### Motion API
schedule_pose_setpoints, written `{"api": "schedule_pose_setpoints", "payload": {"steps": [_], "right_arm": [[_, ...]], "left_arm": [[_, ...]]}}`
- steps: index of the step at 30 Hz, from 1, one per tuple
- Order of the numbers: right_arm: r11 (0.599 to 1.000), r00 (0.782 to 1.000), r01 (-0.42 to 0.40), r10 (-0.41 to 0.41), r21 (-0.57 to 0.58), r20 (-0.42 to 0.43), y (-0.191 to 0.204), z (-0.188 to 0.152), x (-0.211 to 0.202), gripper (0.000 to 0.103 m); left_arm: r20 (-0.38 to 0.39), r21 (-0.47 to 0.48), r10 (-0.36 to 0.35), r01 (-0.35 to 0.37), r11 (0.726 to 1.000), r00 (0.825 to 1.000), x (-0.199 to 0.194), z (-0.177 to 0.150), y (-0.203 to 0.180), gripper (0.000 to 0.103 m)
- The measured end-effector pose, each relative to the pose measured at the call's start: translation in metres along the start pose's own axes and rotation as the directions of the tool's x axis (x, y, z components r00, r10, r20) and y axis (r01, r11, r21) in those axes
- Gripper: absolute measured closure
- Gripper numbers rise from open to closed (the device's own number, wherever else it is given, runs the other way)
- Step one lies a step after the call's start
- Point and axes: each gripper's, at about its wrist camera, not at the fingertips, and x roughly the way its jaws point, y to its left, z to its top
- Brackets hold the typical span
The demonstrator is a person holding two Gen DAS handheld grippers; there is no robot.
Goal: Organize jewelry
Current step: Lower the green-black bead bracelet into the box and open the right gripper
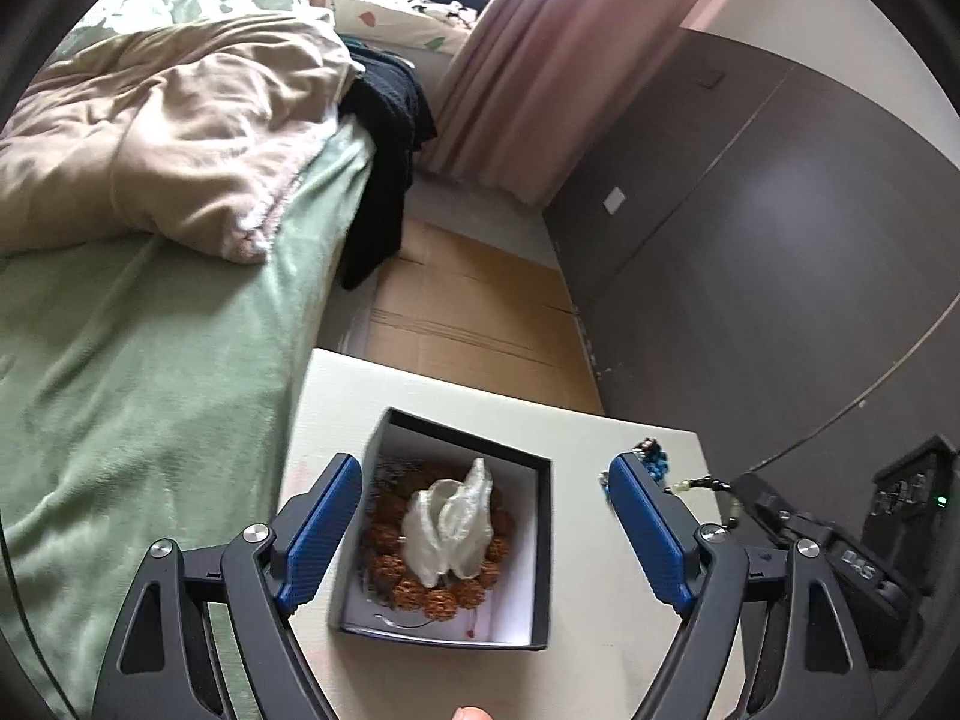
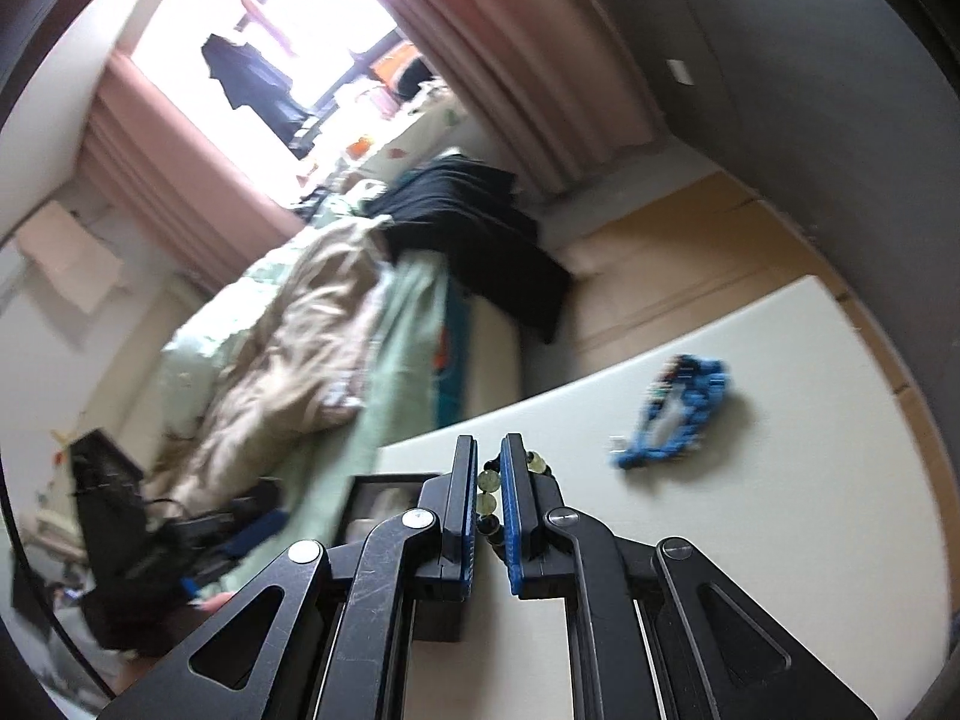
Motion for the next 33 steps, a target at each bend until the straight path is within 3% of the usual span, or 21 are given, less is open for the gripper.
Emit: {"api": "schedule_pose_setpoints", "payload": {"steps": [11, 19, 20, 22, 23, 24, 25, 33], "right_arm": [[0.983, 0.983, -0.181, 0.181, 0.006, -0.033, 0.047, -0.018, 0.030, 0.094], [0.951, 0.947, -0.307, 0.308, 0.029, -0.090, 0.081, -0.039, 0.064, 0.094], [0.953, 0.949, -0.301, 0.302, 0.026, -0.093, 0.083, -0.041, 0.066, 0.094], [0.977, 0.973, -0.211, 0.210, -0.006, -0.097, 0.086, -0.044, 0.074, 0.088], [0.991, 0.985, -0.135, 0.132, -0.018, -0.114, 0.084, -0.045, 0.081, 0.080], [0.994, 0.986, -0.104, 0.101, -0.016, -0.132, 0.081, -0.046, 0.085, 0.058], [0.998, 0.987, -0.068, 0.066, -0.005, -0.149, 0.075, -0.047, 0.088, 0.052], [1.000, 0.997, -0.012, 0.013, 0.009, -0.075, 0.047, -0.035, 0.057, 0.052]], "left_arm": [[0.063, -0.048, 0.066, -0.063, 0.997, 0.996, -0.019, 0.012, 0.023, 0.018], [0.105, -0.112, 0.078, -0.066, 0.991, 0.991, -0.035, 0.020, 0.049, 0.018], [0.104, -0.117, 0.076, -0.063, 0.991, 0.992, -0.036, 0.019, 0.050, 0.018], [0.103, -0.126, 0.070, -0.057, 0.990, 0.992, -0.037, 0.020, 0.053, 0.018], [0.103, -0.127, 0.068, -0.055, 0.990, 0.992, -0.037, 0.020, 0.053, 0.018], [0.103, -0.127, 0.066, -0.053, 0.991, 0.993, -0.037, 0.021, 0.053, 0.018], [0.104, -0.126, 0.064, -0.051, 0.991, 0.993, -0.037, 0.021, 0.053, 0.018], [0.093, -0.104, 0.059, -0.049, 0.993, 0.994, -0.033, 0.018, 0.044, 0.018]]}}
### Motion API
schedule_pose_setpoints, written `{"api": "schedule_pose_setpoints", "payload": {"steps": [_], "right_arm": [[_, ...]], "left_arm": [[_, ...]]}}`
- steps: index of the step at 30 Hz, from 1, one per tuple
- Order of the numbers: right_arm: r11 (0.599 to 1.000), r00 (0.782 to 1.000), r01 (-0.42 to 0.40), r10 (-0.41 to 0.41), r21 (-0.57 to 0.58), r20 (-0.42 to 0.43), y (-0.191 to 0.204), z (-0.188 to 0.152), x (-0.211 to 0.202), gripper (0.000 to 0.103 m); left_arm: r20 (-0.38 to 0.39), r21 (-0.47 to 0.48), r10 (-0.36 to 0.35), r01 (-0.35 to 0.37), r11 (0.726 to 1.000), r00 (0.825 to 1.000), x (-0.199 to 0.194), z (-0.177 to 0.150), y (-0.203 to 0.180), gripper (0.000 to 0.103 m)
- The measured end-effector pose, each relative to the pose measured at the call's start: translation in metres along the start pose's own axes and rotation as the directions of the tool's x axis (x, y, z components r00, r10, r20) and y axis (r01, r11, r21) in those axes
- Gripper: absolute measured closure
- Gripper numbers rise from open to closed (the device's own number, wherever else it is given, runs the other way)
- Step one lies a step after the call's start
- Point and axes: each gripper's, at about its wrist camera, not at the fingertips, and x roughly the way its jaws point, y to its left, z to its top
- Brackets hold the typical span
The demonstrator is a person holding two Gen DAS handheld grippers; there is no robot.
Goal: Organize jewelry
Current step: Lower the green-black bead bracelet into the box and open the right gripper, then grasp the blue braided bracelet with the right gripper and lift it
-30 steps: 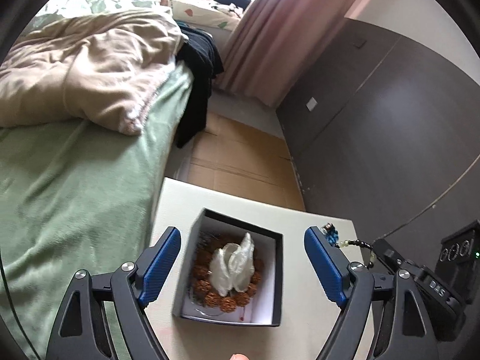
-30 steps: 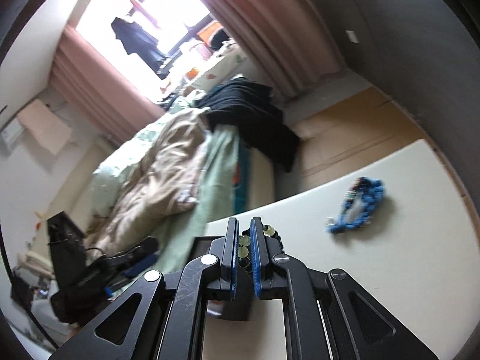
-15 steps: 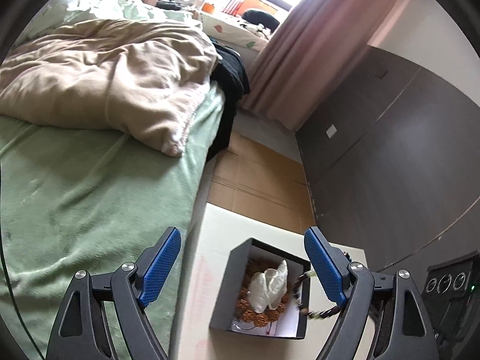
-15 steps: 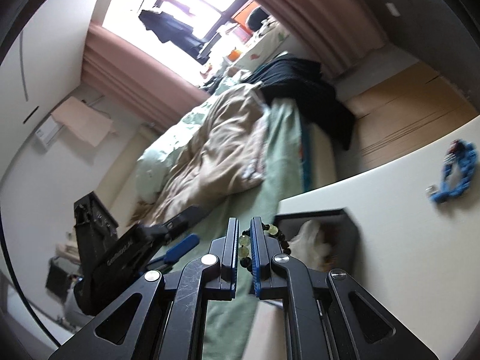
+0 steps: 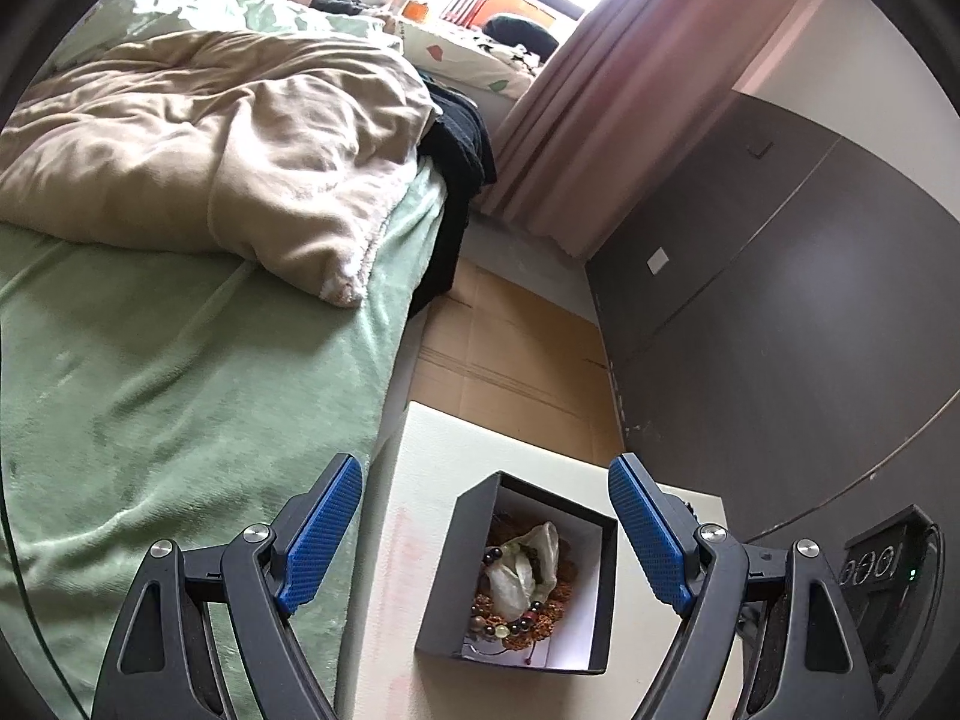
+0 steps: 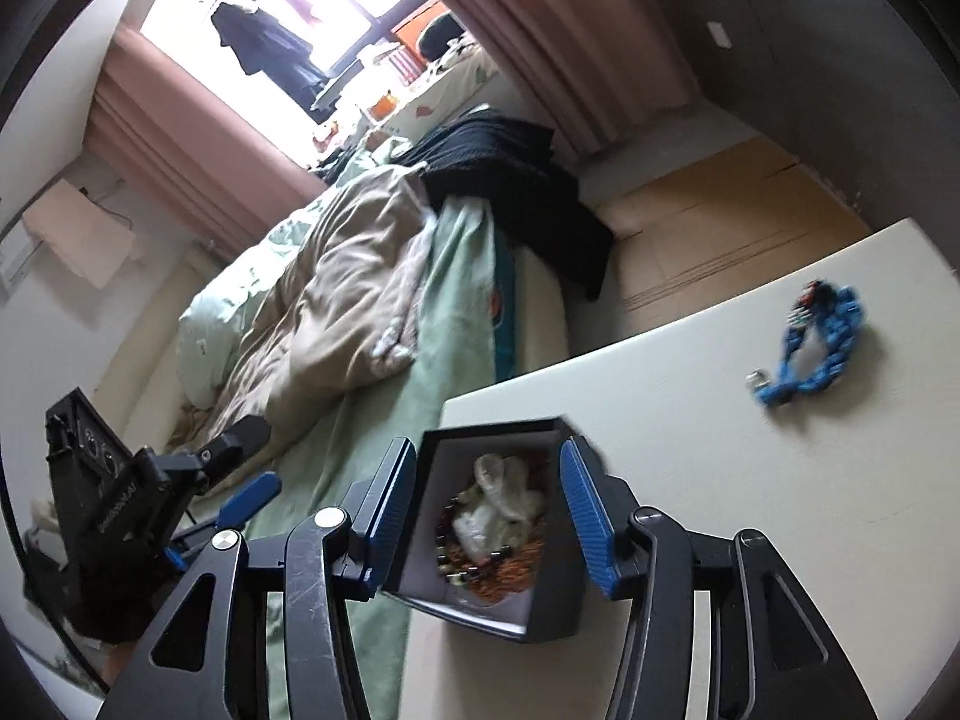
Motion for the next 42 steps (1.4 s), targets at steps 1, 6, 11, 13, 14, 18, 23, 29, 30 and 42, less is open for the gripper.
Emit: {"api": "schedule_pose_setpoints", "payload": {"steps": [1, 6, 11, 13, 14, 18, 23, 29, 30, 42], "right_arm": [[1.000, 1.000, 0.007, -0.007, 0.007, 0.003, -0.003, 0.001, -0.003, 0.051], [0.997, 0.998, 0.056, -0.058, 0.058, 0.025, -0.031, 0.011, -0.026, 0.051], [0.988, 0.992, 0.109, -0.116, 0.113, 0.058, -0.061, 0.021, -0.048, 0.040], [0.984, 0.990, 0.120, -0.129, 0.135, 0.062, -0.072, 0.024, -0.055, 0.040], [0.981, 0.989, 0.123, -0.134, 0.148, 0.064, -0.077, 0.026, -0.059, 0.040], [0.972, 0.986, 0.143, -0.157, 0.189, 0.058, -0.095, 0.029, -0.068, 0.040], [0.961, 0.986, 0.149, -0.161, 0.233, 0.035, -0.111, 0.033, -0.070, 0.023], [0.941, 0.987, 0.139, -0.156, 0.308, 0.030, -0.136, 0.038, -0.078, 0.009], [0.938, 0.987, 0.138, -0.156, 0.318, 0.033, -0.140, 0.038, -0.079, 0.006], [0.932, 0.986, 0.153, -0.164, 0.329, 0.005, -0.159, 0.045, -0.061, 0.009]], "left_arm": [[0.000, 0.011, 0.000, 0.000, 1.000, 1.000, 0.001, -0.001, -0.003, 0.018], [-0.011, 0.057, -0.008, 0.008, 0.998, 1.000, 0.007, -0.008, -0.019, 0.018], [-0.029, 0.110, -0.017, 0.020, 0.994, 0.999, 0.015, -0.018, -0.040, 0.018], [-0.037, 0.131, -0.027, 0.031, 0.991, 0.999, 0.019, -0.022, -0.050, 0.018], [-0.040, 0.137, -0.030, 0.035, 0.990, 0.999, 0.020, -0.023, -0.053, 0.018], [-0.052, 0.168, -0.037, 0.045, 0.985, 0.998, 0.027, -0.031, -0.071, 0.018], [-0.077, 0.223, -0.049, 0.065, 0.973, 0.996, 0.034, -0.040, -0.093, 0.019], [-0.105, 0.301, -0.048, 0.078, 0.950, 0.993, 0.046, -0.044, -0.120, 0.028], [-0.114, 0.303, -0.048, 0.081, 0.950, 0.992, 0.049, -0.045, -0.122, 0.030], [-0.196, 0.335, 0.015, 0.053, 0.941, 0.980, 0.092, -0.046, -0.148, 0.051]]}}
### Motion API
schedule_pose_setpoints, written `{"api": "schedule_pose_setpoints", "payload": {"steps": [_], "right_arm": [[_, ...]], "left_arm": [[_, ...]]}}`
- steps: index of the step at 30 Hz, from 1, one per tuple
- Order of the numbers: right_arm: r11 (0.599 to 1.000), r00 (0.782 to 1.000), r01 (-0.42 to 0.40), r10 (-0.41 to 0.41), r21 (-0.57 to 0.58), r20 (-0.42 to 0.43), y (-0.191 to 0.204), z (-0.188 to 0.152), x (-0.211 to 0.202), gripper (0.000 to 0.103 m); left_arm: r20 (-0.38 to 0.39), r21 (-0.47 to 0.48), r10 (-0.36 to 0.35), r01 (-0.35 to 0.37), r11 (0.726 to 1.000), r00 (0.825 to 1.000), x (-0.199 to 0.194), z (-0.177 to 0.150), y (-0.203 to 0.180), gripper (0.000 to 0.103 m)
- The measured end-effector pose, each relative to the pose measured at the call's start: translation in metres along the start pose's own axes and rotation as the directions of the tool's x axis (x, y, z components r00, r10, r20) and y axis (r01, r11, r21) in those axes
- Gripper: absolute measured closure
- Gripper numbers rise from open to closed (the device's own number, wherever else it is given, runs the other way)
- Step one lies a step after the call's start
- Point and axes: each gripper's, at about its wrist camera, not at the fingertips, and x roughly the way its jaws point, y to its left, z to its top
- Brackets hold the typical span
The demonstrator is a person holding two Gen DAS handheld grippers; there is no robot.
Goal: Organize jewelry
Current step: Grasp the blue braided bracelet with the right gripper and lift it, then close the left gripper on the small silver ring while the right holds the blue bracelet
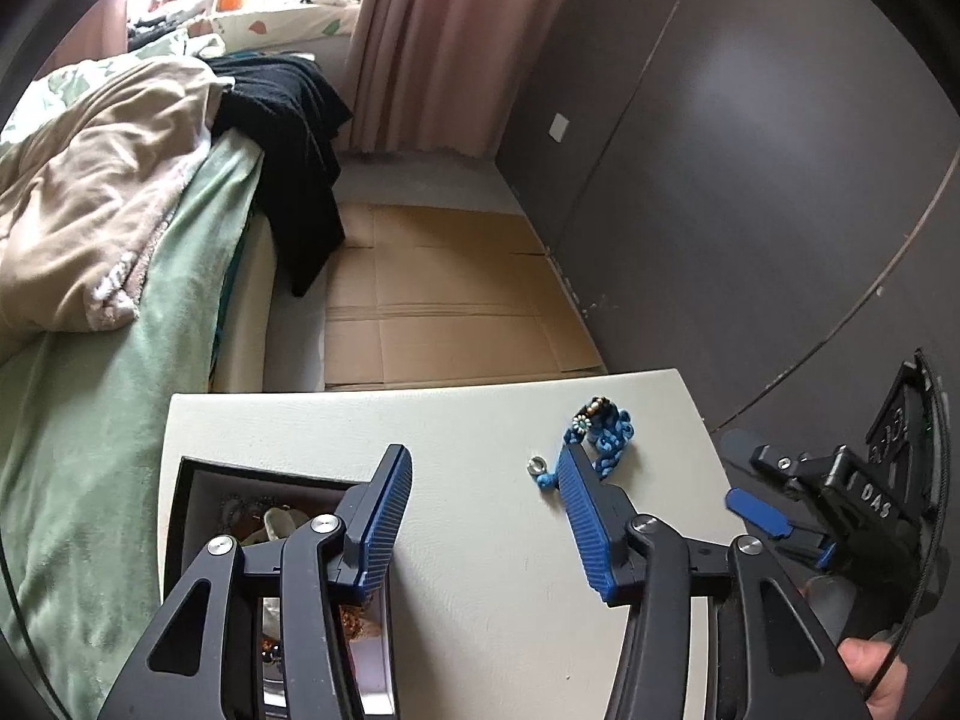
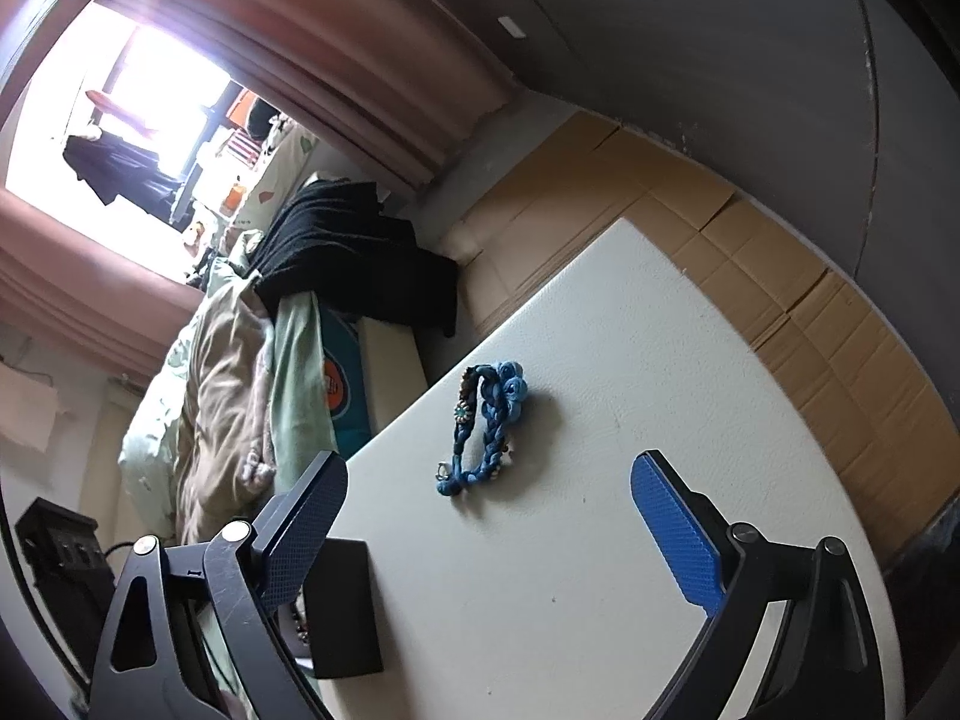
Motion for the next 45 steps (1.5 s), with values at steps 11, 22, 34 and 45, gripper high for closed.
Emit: {"api": "schedule_pose_setpoints", "payload": {"steps": [11, 22, 34, 45], "right_arm": [[0.999, 0.994, 0.044, -0.045, -0.008, -0.103, 0.004, 0.010, 0.059, 0.035], [0.960, 0.972, 0.219, -0.231, -0.176, -0.050, 0.032, -0.001, 0.080, 0.057], [0.984, 0.984, 0.142, -0.152, -0.111, -0.088, 0.005, 0.002, 0.037, 0.095], [0.997, 0.995, 0.066, -0.069, -0.049, -0.069, -0.014, 0.011, -0.004, 0.095]], "left_arm": [[-0.015, -0.057, 0.072, -0.073, 0.996, 0.997, -0.002, 0.006, 0.020, 0.050], [-0.022, -0.108, 0.089, -0.091, 0.990, 0.996, -0.017, 0.009, 0.042, 0.025], [-0.002, -0.002, 0.085, -0.085, 0.996, 0.996, -0.005, 0.021, -0.001, 0.024], [-0.179, -0.012, 0.081, -0.084, 0.996, 0.981, 0.055, 0.025, -0.026, 0.055]]}}
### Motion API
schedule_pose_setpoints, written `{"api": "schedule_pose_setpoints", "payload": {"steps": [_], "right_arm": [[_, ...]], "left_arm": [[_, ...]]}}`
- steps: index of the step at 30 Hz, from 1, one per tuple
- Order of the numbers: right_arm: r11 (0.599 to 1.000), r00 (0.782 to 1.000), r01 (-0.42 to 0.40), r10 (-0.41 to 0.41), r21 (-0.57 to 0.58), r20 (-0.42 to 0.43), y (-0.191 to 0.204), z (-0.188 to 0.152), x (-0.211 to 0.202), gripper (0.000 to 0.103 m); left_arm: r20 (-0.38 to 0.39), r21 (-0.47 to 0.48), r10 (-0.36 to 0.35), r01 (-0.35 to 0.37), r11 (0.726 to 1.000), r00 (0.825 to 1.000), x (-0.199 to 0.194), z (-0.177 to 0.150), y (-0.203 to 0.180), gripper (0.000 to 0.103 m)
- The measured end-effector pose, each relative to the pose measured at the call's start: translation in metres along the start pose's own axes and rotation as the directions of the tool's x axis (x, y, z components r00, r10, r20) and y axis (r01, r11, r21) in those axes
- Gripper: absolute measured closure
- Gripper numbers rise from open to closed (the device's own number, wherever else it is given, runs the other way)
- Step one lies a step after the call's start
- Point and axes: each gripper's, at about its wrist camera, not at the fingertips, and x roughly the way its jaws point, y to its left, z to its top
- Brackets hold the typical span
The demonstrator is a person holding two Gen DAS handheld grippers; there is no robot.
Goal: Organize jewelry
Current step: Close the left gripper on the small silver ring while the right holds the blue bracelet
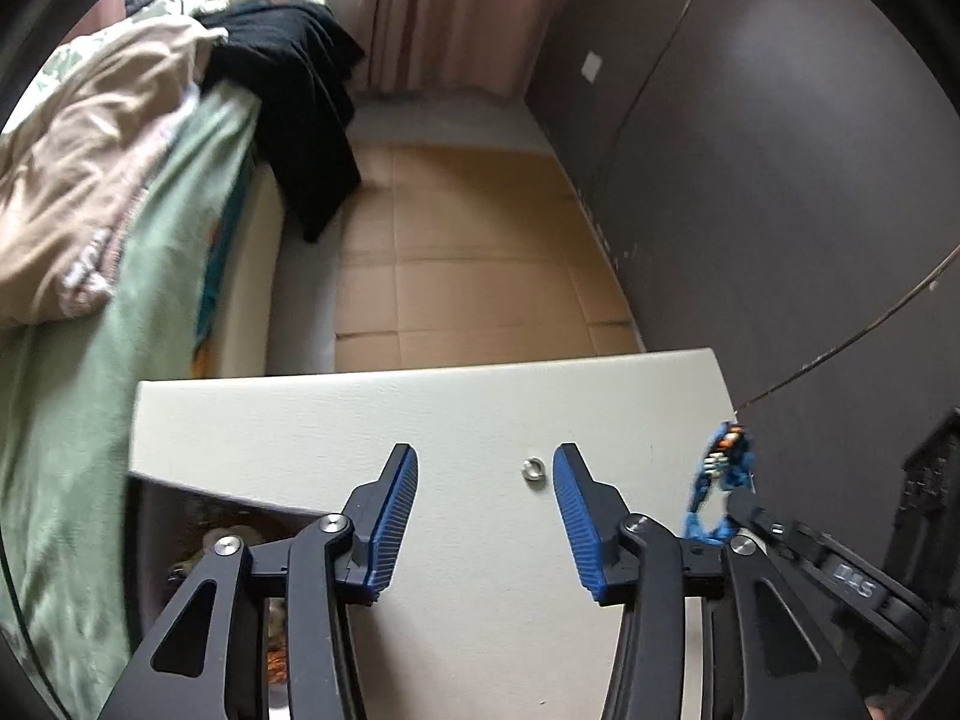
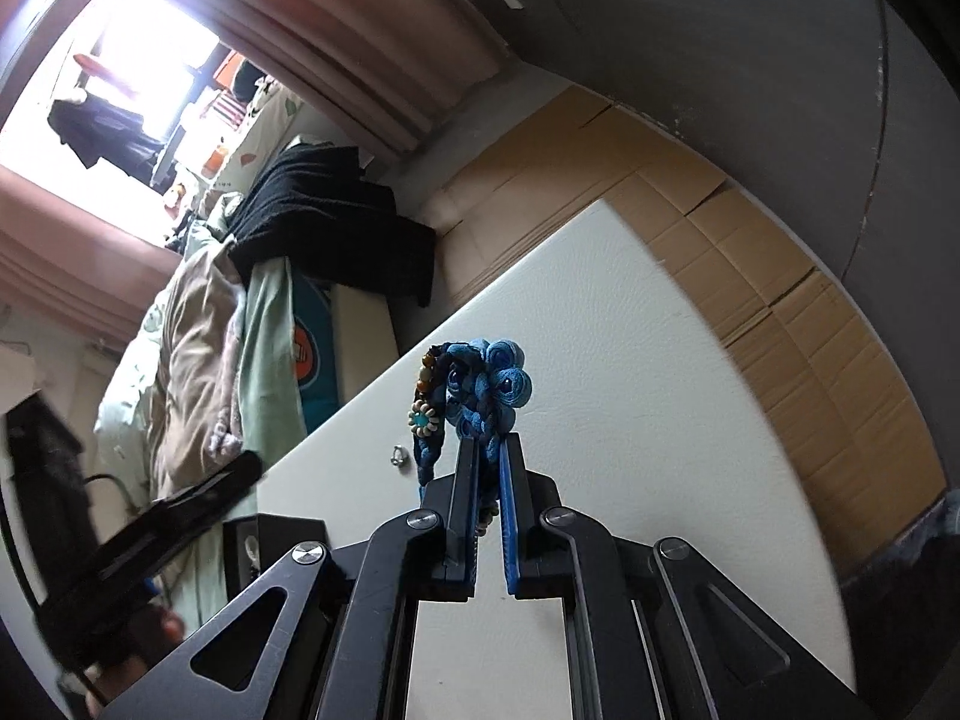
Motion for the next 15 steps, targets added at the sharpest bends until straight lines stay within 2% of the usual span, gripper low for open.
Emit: {"api": "schedule_pose_setpoints", "payload": {"steps": [7, 11, 15], "right_arm": [[1.000, 1.000, 0.015, -0.016, 0.022, 0.024, -0.020, 0.009, -0.017, 0.095], [0.999, 0.999, 0.020, -0.021, 0.035, 0.035, -0.030, 0.015, -0.024, 0.095], [0.999, 0.999, 0.016, -0.018, 0.047, 0.044, -0.036, 0.017, -0.029, 0.095]], "left_arm": [[-0.053, 0.055, 0.078, -0.075, 0.996, 0.996, 0.035, 0.005, -0.021, 0.055], [-0.064, 0.080, 0.103, -0.098, 0.992, 0.993, 0.046, 0.004, -0.030, 0.064], [-0.081, 0.111, 0.125, -0.116, 0.987, 0.989, 0.057, 0.002, -0.038, 0.067]]}}
